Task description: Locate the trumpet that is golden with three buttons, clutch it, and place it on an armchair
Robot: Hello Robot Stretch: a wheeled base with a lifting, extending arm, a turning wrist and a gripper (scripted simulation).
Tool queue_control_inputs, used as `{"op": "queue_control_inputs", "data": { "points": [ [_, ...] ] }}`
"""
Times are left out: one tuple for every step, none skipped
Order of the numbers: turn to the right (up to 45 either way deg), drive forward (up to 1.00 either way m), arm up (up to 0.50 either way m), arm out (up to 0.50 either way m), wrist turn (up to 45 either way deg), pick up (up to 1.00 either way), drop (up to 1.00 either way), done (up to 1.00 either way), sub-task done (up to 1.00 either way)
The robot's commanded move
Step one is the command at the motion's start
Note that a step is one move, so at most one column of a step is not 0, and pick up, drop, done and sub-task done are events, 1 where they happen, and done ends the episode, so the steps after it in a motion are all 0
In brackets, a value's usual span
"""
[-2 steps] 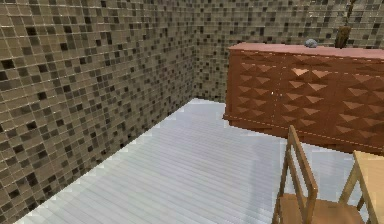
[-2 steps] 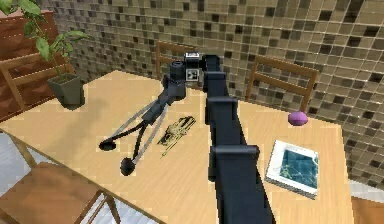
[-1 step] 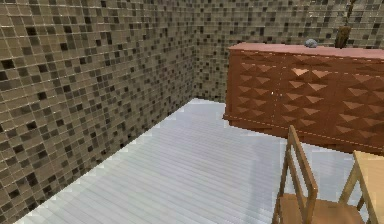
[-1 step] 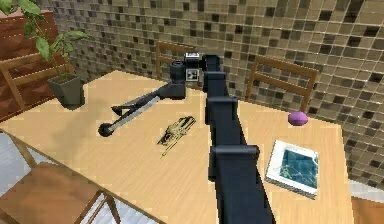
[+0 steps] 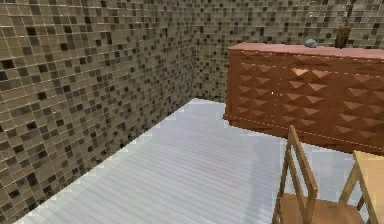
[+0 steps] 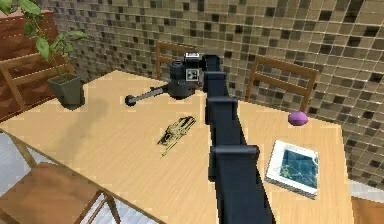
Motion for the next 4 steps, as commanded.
{"op": "queue_control_inputs", "data": {
  "points": [
    [0.0,0.00,0.00,0.00,9.0,0.00,0.00,0.00,0.00],
    [0.0,0.00,-0.30,0.00,0.0,0.00,0.00,0.00,0.00],
    [0.0,0.00,0.00,0.00,0.0,1.00,0.00,0.00,0.00],
    [0.0,0.00,0.10,0.00,0.0,0.00,0.00,0.00,0.00]
  ]
}}
